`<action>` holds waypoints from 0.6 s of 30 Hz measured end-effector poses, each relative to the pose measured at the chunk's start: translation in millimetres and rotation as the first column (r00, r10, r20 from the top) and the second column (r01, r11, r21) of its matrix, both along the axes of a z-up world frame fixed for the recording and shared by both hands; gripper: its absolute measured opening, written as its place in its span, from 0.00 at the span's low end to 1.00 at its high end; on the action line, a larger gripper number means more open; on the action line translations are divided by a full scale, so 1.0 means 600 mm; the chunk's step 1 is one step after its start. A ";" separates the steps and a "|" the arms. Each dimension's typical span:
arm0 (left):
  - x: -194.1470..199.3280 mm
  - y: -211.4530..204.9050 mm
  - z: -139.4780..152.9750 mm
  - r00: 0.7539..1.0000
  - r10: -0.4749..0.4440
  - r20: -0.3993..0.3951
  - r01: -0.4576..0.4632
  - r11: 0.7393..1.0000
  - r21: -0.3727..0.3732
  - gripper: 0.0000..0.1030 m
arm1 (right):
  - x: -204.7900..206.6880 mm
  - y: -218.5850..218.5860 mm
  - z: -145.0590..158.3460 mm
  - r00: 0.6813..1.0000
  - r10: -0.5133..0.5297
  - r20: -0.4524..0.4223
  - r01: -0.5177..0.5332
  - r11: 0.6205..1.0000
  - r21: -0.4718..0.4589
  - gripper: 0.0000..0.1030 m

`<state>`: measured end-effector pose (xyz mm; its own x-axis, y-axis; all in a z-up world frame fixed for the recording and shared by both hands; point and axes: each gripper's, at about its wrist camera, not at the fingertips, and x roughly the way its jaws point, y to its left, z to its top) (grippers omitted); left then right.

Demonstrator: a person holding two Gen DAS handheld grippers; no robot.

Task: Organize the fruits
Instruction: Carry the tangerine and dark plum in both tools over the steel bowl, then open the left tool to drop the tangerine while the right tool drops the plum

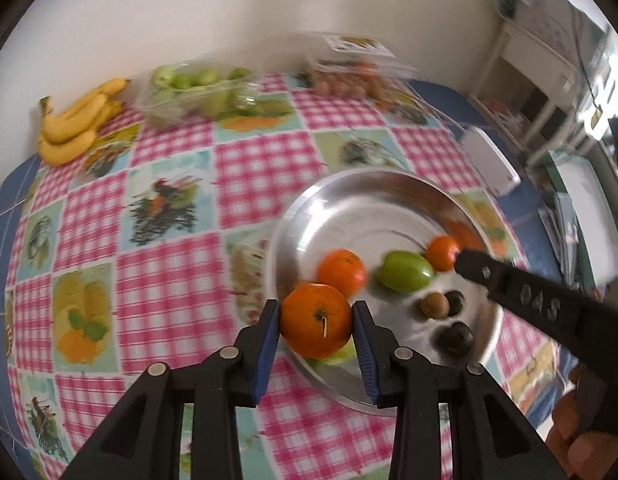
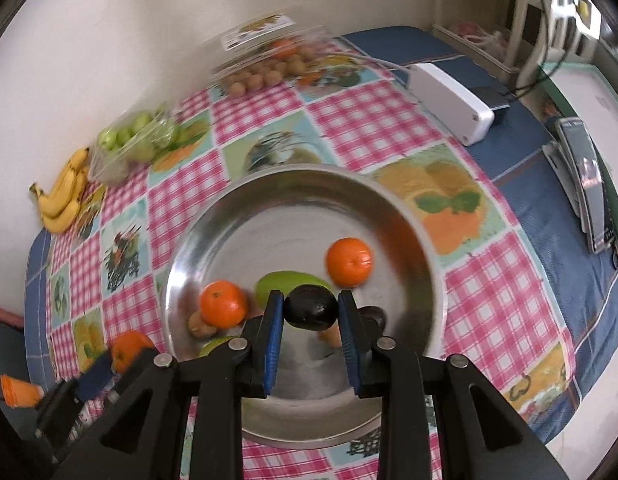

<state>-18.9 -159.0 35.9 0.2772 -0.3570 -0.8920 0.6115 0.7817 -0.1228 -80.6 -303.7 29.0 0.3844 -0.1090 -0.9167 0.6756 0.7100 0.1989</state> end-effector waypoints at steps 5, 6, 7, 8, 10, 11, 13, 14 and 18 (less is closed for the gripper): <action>-0.030 -0.031 -0.009 0.998 -0.066 0.004 0.066 0.998 0.022 0.38 | -0.014 -0.019 -0.001 0.999 -0.036 -0.003 0.036 0.999 0.003 0.28; -0.033 -0.035 -0.012 0.997 -0.075 0.001 0.075 0.997 0.025 0.38 | -0.014 -0.021 -0.003 0.999 -0.036 -0.005 0.036 0.999 0.003 0.28; -0.035 -0.038 -0.015 0.997 -0.081 -0.004 0.081 0.996 0.025 0.38 | -0.014 -0.020 -0.005 0.999 -0.033 -0.009 0.033 0.999 0.007 0.28; -0.036 -0.041 -0.018 0.996 -0.087 -0.009 0.087 0.996 0.025 0.38 | -0.012 -0.019 -0.008 1.000 -0.027 -0.013 0.027 1.000 0.011 0.28; -0.036 -0.043 -0.022 0.996 -0.091 -0.018 0.092 0.996 0.020 0.38 | -0.008 -0.014 -0.013 1.000 -0.012 -0.020 0.013 1.000 0.020 0.28; -0.034 -0.043 -0.023 0.996 -0.090 -0.019 0.090 0.996 0.018 0.38 | -0.006 -0.013 -0.016 1.000 -0.006 -0.022 0.006 1.000 0.025 0.28; -0.029 -0.042 -0.023 0.997 -0.082 -0.016 0.082 0.997 0.013 0.38 | -0.003 -0.008 -0.021 1.000 0.010 -0.026 -0.009 0.999 0.039 0.28; -0.026 -0.041 -0.023 0.997 -0.077 -0.013 0.077 0.997 0.010 0.38 | -0.002 -0.006 -0.022 1.000 0.014 -0.027 -0.013 0.999 0.041 0.28; -0.010 -0.035 -0.026 0.999 -0.053 -0.008 0.053 0.999 0.000 0.38 | 0.004 -0.001 -0.026 0.999 0.033 -0.030 -0.032 0.998 0.051 0.28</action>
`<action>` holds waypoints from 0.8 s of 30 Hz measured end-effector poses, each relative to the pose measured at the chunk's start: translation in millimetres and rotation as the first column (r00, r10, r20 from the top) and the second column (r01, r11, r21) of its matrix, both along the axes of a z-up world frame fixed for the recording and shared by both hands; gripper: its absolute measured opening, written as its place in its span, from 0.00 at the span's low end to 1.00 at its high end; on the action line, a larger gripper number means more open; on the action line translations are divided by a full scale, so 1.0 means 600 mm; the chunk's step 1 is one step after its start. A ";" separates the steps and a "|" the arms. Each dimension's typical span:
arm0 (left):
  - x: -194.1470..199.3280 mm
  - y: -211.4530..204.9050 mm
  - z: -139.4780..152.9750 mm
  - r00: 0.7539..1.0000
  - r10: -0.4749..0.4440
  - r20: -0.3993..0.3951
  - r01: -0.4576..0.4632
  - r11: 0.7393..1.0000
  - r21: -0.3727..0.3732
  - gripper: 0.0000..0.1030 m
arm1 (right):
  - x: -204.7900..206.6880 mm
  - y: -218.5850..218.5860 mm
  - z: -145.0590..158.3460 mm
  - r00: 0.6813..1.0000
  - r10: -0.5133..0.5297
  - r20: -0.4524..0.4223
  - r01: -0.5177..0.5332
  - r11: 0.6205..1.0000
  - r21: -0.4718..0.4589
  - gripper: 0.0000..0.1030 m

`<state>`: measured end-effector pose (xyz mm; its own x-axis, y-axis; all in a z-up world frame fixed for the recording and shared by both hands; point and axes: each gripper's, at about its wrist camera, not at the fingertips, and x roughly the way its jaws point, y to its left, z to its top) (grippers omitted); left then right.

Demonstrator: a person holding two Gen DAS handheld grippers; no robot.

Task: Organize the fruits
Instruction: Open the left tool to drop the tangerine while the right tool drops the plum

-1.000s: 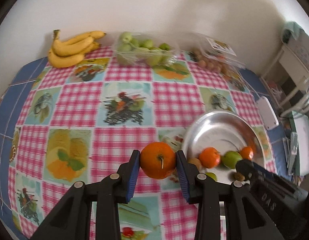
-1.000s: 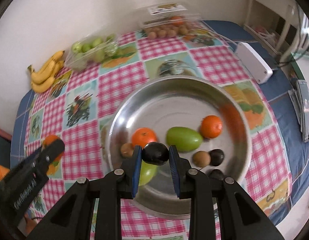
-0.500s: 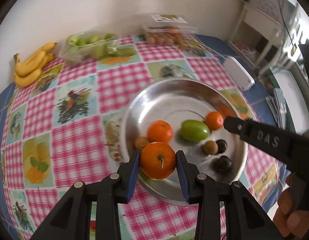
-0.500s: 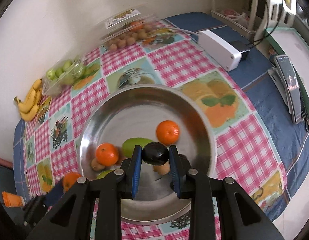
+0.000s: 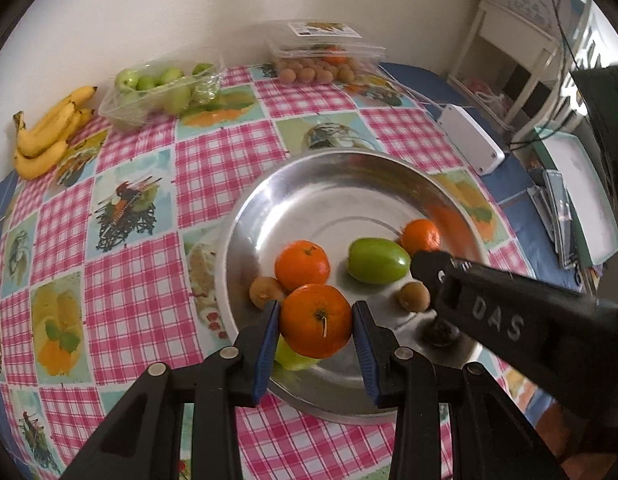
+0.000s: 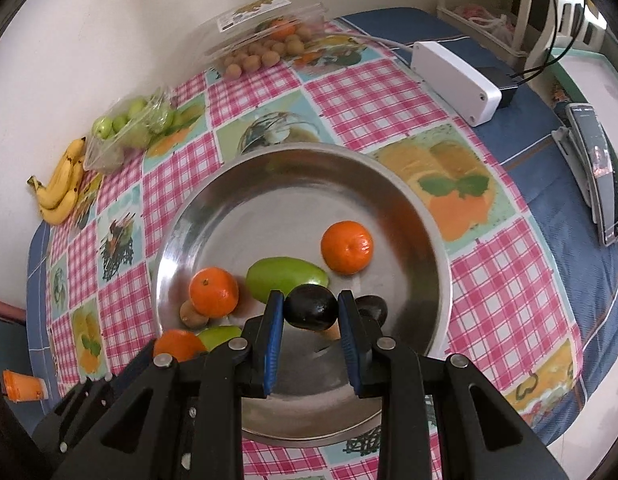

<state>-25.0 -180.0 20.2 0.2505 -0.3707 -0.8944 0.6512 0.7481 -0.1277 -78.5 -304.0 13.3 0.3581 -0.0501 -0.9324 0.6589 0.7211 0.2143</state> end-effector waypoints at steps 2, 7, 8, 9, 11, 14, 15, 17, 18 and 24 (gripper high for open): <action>0.010 0.004 -0.005 1.000 0.019 -0.001 -0.019 1.000 0.001 0.38 | 0.003 0.002 -0.006 1.000 0.008 -0.007 -0.008 1.000 0.013 0.28; 0.027 0.013 -0.018 0.998 0.054 -0.015 -0.054 0.999 -0.002 0.38 | 0.011 0.009 -0.013 0.999 0.029 -0.019 -0.028 0.999 0.023 0.28; 0.030 0.014 -0.020 0.998 0.057 -0.017 -0.057 0.998 0.002 0.38 | 0.012 0.010 -0.014 0.999 0.033 -0.020 -0.033 0.999 0.024 0.28; 0.032 0.015 -0.023 0.998 0.060 -0.018 -0.060 0.998 0.005 0.38 | 0.014 0.013 -0.016 0.999 0.039 -0.022 -0.039 0.999 0.025 0.28; 0.035 0.016 -0.027 0.997 0.069 -0.024 -0.068 0.998 0.007 0.38 | 0.017 0.016 -0.017 0.999 0.047 -0.021 -0.046 0.999 0.028 0.28; 0.039 0.018 -0.031 0.997 0.072 -0.031 -0.071 0.997 0.013 0.38 | 0.018 0.016 -0.018 0.998 0.053 -0.018 -0.052 0.998 0.036 0.28; 0.039 0.017 -0.032 0.997 0.071 -0.029 -0.071 0.997 0.014 0.38 | 0.018 0.016 -0.019 0.998 0.053 -0.019 -0.052 0.998 0.036 0.28; 0.039 0.017 -0.031 0.997 0.069 -0.024 -0.069 0.997 0.018 0.38 | 0.018 0.016 -0.020 0.998 0.052 -0.023 -0.051 0.998 0.037 0.28; 0.038 0.017 -0.032 0.997 0.068 -0.022 -0.068 0.998 0.019 0.38 | 0.018 0.015 -0.020 0.998 0.051 -0.023 -0.050 0.998 0.038 0.28; 0.039 0.016 -0.033 0.997 0.069 -0.026 -0.069 0.997 0.025 0.40 | 0.018 0.012 -0.023 0.999 0.046 -0.023 -0.045 0.998 0.054 0.28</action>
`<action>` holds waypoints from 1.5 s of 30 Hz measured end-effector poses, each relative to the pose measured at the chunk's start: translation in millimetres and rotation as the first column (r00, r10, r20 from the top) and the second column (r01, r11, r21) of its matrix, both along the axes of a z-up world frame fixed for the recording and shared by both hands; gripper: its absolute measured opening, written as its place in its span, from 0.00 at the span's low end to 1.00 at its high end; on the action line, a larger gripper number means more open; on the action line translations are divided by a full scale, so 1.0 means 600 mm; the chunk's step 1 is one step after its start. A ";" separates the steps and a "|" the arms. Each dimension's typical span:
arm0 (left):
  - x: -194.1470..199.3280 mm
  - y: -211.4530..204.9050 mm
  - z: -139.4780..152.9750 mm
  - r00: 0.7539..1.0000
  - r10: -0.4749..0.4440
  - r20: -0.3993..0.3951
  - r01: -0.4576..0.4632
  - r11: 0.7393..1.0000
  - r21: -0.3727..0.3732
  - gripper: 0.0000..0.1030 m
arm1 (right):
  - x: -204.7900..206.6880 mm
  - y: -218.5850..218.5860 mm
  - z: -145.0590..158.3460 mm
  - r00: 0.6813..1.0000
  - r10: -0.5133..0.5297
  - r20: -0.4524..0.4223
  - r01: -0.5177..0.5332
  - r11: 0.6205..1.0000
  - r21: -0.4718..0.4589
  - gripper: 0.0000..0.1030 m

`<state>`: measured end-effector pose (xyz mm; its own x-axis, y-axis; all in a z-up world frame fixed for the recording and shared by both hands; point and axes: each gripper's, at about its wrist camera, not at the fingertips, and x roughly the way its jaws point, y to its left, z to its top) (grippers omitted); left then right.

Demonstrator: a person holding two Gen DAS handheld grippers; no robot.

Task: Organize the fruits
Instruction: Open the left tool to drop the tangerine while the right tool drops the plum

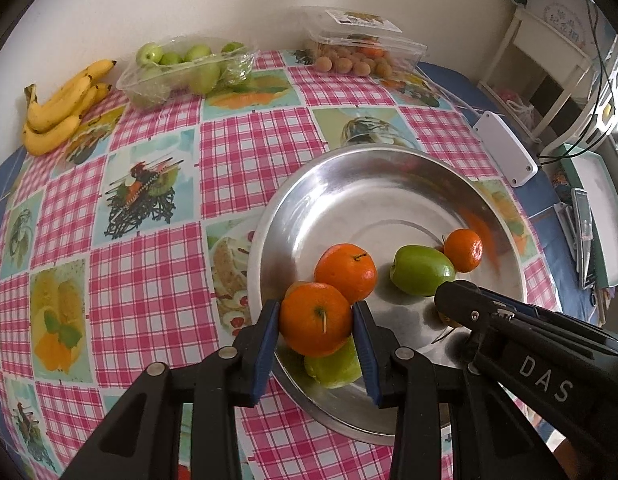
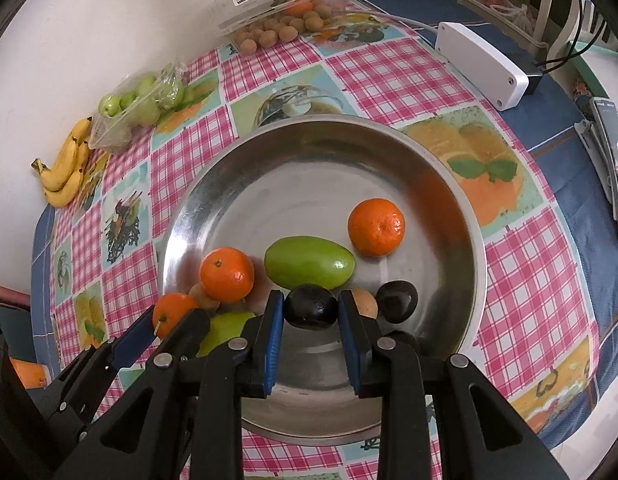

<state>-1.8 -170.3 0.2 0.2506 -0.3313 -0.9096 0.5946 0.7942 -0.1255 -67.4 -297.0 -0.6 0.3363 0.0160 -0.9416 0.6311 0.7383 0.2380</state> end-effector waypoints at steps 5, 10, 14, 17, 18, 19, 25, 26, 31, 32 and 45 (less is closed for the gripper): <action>-0.001 0.000 0.001 1.000 -0.005 0.003 0.005 1.000 0.001 0.45 | 0.000 0.000 -0.001 1.000 -0.010 -0.003 0.010 1.000 0.011 0.28; -0.001 0.001 0.006 1.000 -0.008 0.007 0.008 1.000 -0.007 0.50 | 0.000 0.000 0.001 1.000 -0.018 0.005 0.018 1.000 0.017 0.29; -0.003 0.000 0.010 1.000 -0.014 0.009 0.014 1.000 -0.014 0.51 | 0.000 0.000 0.003 1.000 -0.020 0.013 0.020 1.000 0.020 0.29; -0.004 0.001 0.013 1.000 -0.011 0.010 0.012 1.000 -0.017 0.52 | -0.002 0.000 0.005 1.000 -0.022 0.017 0.022 1.000 0.017 0.29; -0.003 0.002 0.014 1.000 -0.008 0.009 0.009 1.000 -0.019 0.52 | -0.002 -0.001 0.006 1.000 -0.024 0.019 0.023 1.000 0.016 0.29; -0.002 0.004 0.014 1.000 -0.006 0.008 0.006 1.000 -0.019 0.52 | -0.003 -0.002 0.007 0.999 -0.025 0.020 0.025 1.000 0.016 0.29; 0.010 0.018 0.017 1.000 0.031 0.000 -0.031 0.999 -0.019 0.53 | -0.006 -0.005 0.006 0.999 -0.041 0.019 0.041 0.999 0.015 0.29; 0.012 0.020 0.018 0.999 0.037 -0.001 -0.037 0.999 -0.021 0.53 | -0.007 -0.006 0.006 0.999 -0.044 0.017 0.044 0.999 0.015 0.29; 0.026 0.038 0.028 0.996 0.084 0.012 -0.084 0.996 -0.026 0.54 | -0.008 -0.003 0.006 0.999 -0.047 0.013 0.046 0.999 0.011 0.29; 0.028 0.043 0.029 0.995 0.097 0.016 -0.097 0.995 -0.023 0.54 | -0.007 -0.002 0.006 0.999 -0.045 0.013 0.045 0.999 0.010 0.29; 0.065 0.094 0.019 0.966 0.253 0.057 -0.257 0.963 0.078 0.79 | 0.014 0.015 -0.002 1.000 0.028 -0.010 -0.028 0.999 -0.021 0.51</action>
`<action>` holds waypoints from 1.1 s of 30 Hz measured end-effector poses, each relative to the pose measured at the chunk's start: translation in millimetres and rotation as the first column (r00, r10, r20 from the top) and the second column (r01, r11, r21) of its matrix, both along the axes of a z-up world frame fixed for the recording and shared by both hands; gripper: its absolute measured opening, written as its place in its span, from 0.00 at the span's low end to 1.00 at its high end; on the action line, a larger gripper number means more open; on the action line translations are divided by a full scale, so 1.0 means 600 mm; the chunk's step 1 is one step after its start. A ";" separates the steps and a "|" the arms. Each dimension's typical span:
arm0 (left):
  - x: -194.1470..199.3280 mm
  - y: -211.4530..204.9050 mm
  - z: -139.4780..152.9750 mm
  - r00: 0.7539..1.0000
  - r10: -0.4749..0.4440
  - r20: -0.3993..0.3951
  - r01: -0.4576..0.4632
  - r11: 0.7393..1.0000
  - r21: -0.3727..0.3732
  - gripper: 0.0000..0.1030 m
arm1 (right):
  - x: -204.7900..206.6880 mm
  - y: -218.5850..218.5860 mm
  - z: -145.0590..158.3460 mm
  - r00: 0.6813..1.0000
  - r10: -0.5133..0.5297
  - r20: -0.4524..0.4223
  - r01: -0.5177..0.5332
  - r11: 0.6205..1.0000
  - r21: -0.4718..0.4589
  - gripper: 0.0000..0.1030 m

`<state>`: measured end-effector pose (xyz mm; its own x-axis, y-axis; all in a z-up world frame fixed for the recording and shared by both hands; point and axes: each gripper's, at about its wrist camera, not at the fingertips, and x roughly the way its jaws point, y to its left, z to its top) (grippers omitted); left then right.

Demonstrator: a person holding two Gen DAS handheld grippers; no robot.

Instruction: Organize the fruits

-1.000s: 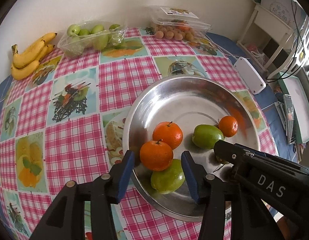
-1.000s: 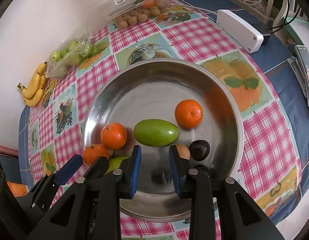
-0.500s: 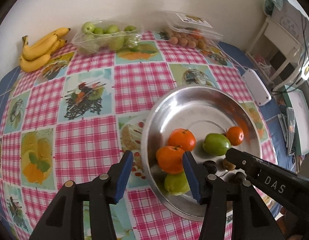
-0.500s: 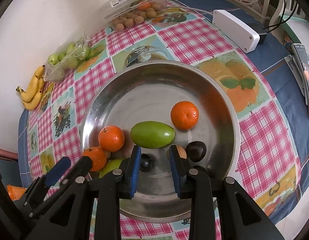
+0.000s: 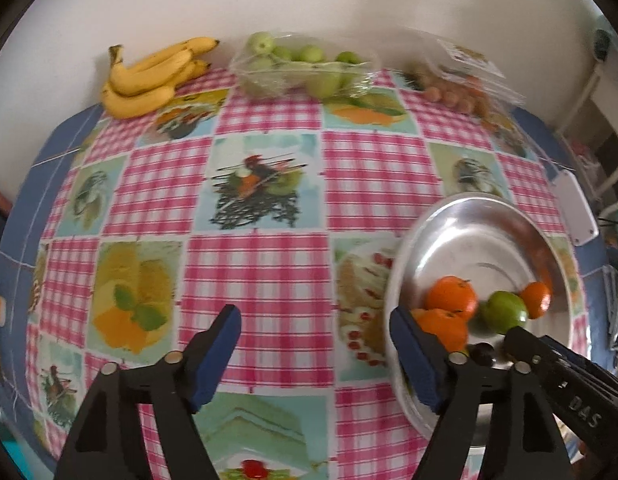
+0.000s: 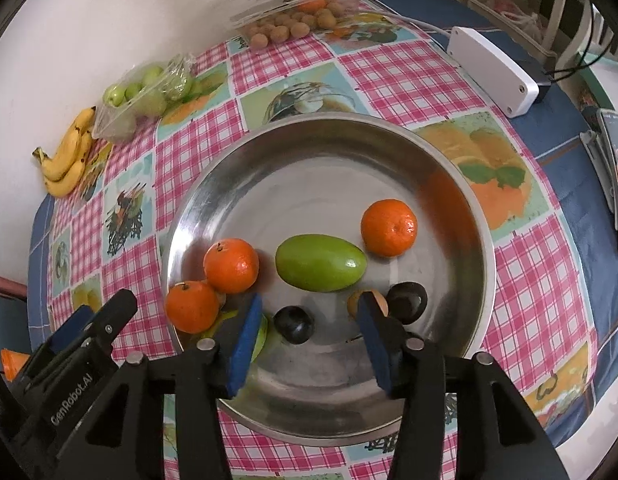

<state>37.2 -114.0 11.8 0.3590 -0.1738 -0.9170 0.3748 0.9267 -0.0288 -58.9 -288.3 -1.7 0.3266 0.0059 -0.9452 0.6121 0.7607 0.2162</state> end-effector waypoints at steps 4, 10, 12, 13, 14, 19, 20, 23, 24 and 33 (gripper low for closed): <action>0.006 0.010 -0.004 1.000 0.029 -0.008 -0.029 1.000 0.006 0.82 | 0.004 0.003 -0.003 1.000 0.018 -0.008 -0.018 1.000 -0.006 0.66; 0.010 0.014 -0.010 0.999 0.042 -0.009 -0.041 0.999 0.028 0.98 | 0.009 0.010 -0.003 0.999 0.051 -0.005 -0.051 0.998 -0.021 0.69; 0.010 0.014 -0.008 0.999 0.041 0.003 -0.042 0.999 0.031 0.99 | 0.011 0.013 -0.003 0.998 0.058 -0.006 -0.058 0.998 -0.026 0.75; 0.010 0.015 -0.007 0.999 0.042 0.007 -0.042 0.999 0.033 1.00 | 0.012 0.014 -0.003 0.998 0.061 -0.004 -0.061 0.998 -0.029 0.80; 0.011 0.015 -0.006 0.999 0.044 0.012 -0.044 0.998 0.035 1.00 | 0.013 0.015 -0.002 0.998 0.063 -0.002 -0.063 0.998 -0.031 0.81; 0.015 0.023 -0.005 0.998 0.060 0.027 -0.061 0.997 0.039 1.00 | 0.014 0.018 0.000 0.997 0.070 0.024 -0.069 0.997 -0.041 0.98; 0.016 0.025 -0.005 0.998 0.062 0.027 -0.063 0.997 0.033 1.00 | 0.015 0.019 0.001 0.997 0.073 0.027 -0.071 0.996 -0.047 0.98; 0.017 0.028 -0.006 0.998 0.059 0.018 -0.059 0.998 0.023 1.00 | 0.016 0.024 0.008 0.995 0.088 0.049 -0.084 0.994 -0.073 0.98; 0.017 0.030 -0.007 0.998 0.062 0.017 -0.062 0.998 0.019 1.00 | 0.017 0.026 0.009 0.994 0.093 0.056 -0.088 0.993 -0.079 0.98; 0.022 0.046 -0.005 0.996 0.078 0.051 -0.078 0.997 0.000 1.00 | 0.016 0.036 0.007 0.992 0.117 0.054 -0.112 0.990 -0.086 0.98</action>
<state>50.5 -86.2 8.8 0.4176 -0.1417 -0.8975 0.3025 0.9531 -0.0098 -49.5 -266.8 2.3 0.3831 -0.0305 -0.9232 0.5081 0.8416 0.1830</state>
